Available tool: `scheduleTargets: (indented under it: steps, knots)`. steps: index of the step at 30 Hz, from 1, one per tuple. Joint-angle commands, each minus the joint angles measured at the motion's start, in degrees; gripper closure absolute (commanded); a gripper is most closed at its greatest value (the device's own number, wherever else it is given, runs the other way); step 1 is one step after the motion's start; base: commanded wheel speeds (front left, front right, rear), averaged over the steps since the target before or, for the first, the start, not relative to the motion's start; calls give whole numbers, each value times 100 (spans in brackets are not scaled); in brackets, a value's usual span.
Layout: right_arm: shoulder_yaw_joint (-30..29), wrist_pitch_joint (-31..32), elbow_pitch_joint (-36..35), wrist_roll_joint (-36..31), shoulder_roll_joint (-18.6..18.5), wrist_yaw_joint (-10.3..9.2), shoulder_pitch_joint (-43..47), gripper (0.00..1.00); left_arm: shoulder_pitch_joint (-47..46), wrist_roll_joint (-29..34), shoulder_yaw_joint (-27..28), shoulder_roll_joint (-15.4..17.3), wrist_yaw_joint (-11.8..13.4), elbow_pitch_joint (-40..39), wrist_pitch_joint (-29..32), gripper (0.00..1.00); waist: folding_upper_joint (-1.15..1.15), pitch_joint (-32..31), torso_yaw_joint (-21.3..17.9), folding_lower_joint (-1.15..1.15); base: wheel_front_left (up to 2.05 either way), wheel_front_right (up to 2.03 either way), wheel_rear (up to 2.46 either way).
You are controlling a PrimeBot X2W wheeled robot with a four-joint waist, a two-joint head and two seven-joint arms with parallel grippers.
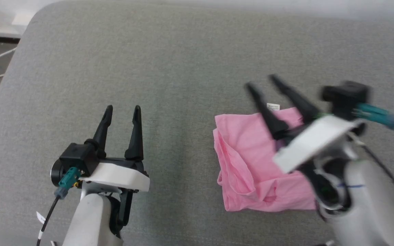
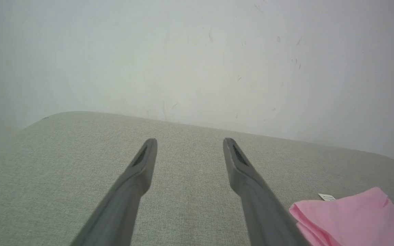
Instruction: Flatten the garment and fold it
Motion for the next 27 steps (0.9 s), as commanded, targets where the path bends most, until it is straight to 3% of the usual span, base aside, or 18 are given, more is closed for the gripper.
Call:
scheduleTargets:
  steps: [1, 5, 10, 18, 27]
  knots:
    - [-197, -219, -57, 110, -15, -5, 194, 0, 49, 55, 28, -9, 27, -31, -27, 0, 0, -97, -108, 0, 0, 0, 0]
    - [-1028, -950, 37, 721, -15, -5, 725, 0, 110, 104, 82, -9, 20, -74, -27, 0, 0, -197, -224, 0, 0, 0, 0]
    - [-1474, -991, 551, 817, -14, -5, 1116, 0, 143, 132, 113, -9, 14, -118, -27, 0, 0, -240, -315, 0, 0, 0, 0]
    - [-1485, -484, 1553, 857, -14, -5, 1133, 0, 128, 104, 66, -9, 25, -149, -27, 0, 0, -210, -310, 0, 0, 0, 0]
    - [-1242, 86, 2413, 394, -14, -5, 828, 0, 124, 75, 45, -9, 40, -152, -27, 0, 0, -176, -233, 0, 0, 0, 0]
